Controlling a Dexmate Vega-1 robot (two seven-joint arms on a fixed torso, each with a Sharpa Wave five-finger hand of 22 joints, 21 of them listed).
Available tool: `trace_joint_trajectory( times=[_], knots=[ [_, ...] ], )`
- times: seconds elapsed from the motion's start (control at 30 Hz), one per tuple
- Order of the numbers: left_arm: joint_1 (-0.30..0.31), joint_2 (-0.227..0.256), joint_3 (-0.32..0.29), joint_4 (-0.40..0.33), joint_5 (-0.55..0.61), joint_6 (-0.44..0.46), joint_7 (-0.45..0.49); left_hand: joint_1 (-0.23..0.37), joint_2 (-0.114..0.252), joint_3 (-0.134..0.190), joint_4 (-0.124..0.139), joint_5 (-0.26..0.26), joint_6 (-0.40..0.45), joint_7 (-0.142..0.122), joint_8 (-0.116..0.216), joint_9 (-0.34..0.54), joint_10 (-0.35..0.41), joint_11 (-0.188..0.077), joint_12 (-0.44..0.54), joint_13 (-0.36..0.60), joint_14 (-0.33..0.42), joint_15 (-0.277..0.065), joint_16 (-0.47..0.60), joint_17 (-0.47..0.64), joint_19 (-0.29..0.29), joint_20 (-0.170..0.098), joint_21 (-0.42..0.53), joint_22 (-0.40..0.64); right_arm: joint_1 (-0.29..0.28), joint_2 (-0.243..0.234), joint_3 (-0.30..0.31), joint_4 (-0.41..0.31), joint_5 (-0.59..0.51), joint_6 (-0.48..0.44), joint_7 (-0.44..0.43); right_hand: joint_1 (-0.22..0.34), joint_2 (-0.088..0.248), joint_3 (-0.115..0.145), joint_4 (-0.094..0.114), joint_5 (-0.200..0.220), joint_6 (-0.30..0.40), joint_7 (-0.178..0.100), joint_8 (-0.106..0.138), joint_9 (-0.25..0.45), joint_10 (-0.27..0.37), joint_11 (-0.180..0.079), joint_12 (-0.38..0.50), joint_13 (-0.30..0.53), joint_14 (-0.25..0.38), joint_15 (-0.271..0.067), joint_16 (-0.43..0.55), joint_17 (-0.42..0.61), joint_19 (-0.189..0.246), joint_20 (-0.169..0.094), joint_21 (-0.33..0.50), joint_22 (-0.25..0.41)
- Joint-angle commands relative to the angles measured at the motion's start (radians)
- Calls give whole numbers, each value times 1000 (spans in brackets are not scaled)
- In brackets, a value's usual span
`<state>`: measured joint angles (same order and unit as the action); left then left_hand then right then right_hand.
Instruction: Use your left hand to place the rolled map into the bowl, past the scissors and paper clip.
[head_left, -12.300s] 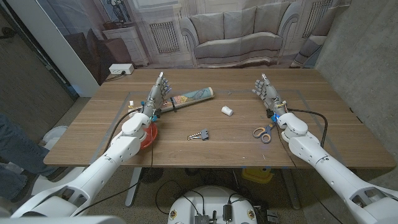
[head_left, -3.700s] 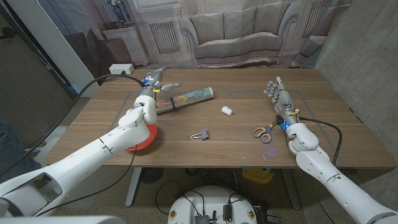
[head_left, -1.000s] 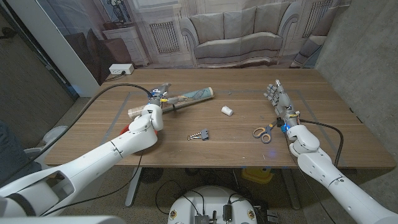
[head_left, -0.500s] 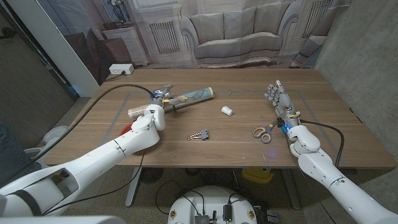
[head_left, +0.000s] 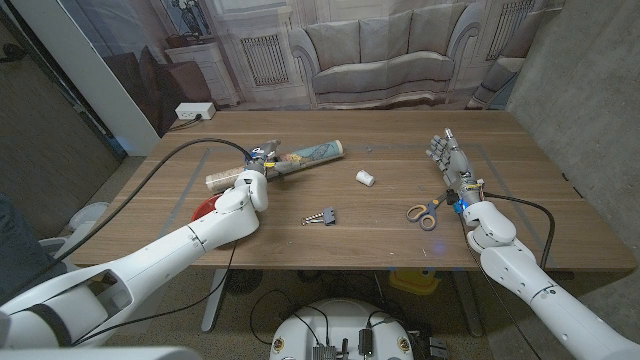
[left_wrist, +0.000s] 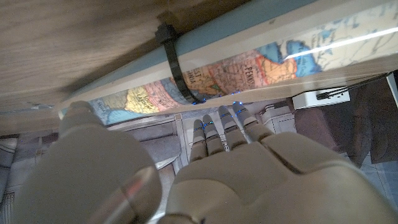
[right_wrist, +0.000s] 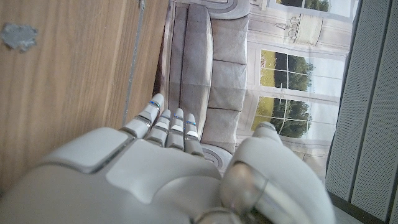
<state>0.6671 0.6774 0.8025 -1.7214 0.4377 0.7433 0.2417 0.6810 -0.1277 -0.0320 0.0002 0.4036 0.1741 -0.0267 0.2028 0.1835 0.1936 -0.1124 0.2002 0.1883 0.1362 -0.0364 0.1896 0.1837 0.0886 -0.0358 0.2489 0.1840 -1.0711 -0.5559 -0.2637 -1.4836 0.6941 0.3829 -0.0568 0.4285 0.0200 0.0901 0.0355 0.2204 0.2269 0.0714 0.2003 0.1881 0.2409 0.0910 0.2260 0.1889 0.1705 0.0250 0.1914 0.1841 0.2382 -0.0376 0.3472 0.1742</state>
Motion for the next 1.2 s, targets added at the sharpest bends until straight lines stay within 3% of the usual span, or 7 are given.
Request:
trace_joint_trajectory(
  times=[0.03,0.7,1.2],
  knots=[
    [-3,-8,8,18,-14,-7,3,3,6,-7,-2,6,6,5,-1,5,2,1,1,4,1,-39,2,3,5,-37,-2,1,0,-1,0,0,-1,-2,0,2,5,-2,-4,-3,2,0,0,6,8,-2,0,4,9,0,1,1,7,-8,-2,5],
    [4,-9,15,14,-26,12,5,8,9,-12,-2,8,8,4,0,5,3,-3,2,4,0,-37,2,3,6,-36,-6,2,-7,3,2,-2,-1,11,1,1,6,-4,-5,-4,2,1,-1,6,10,-1,0,4,9,0,1,2,10,-8,-8,5],
    [-9,-26,29,52,-40,7,7,15,13,-16,-3,11,10,2,0,5,7,0,3,4,5,-39,4,3,9,-36,-8,2,-2,8,0,10,4,11,6,0,7,-5,-6,-5,2,2,-1,6,11,-1,0,4,10,1,1,2,12,-6,-13,5]
  ],
)
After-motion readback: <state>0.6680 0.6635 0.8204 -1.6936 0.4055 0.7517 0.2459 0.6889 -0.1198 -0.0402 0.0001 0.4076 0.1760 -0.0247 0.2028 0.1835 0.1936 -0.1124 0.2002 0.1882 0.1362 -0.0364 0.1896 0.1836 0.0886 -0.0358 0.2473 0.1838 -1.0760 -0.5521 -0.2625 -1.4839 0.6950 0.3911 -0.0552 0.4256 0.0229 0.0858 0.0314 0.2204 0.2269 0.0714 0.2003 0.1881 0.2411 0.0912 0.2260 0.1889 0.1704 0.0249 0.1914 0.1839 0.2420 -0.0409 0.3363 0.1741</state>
